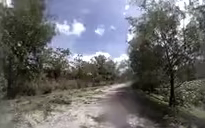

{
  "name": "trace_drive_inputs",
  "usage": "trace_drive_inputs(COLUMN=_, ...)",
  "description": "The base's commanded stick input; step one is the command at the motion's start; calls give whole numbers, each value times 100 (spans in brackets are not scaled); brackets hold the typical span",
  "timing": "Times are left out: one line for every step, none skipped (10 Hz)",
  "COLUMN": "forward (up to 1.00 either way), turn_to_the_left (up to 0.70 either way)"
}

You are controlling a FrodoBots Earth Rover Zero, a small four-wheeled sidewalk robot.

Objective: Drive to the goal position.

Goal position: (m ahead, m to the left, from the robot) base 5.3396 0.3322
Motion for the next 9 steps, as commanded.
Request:
trace_drive_inputs(forward=70, turn_to_the_left=0)
trace_drive_inputs(forward=70, turn_to_the_left=0)
trace_drive_inputs(forward=70, turn_to_the_left=0)
trace_drive_inputs(forward=70, turn_to_the_left=0)
trace_drive_inputs(forward=70, turn_to_the_left=0)
trace_drive_inputs(forward=70, turn_to_the_left=0)
trace_drive_inputs(forward=70, turn_to_the_left=0)
trace_drive_inputs(forward=70, turn_to_the_left=0)
trace_drive_inputs(forward=70, turn_to_the_left=0)
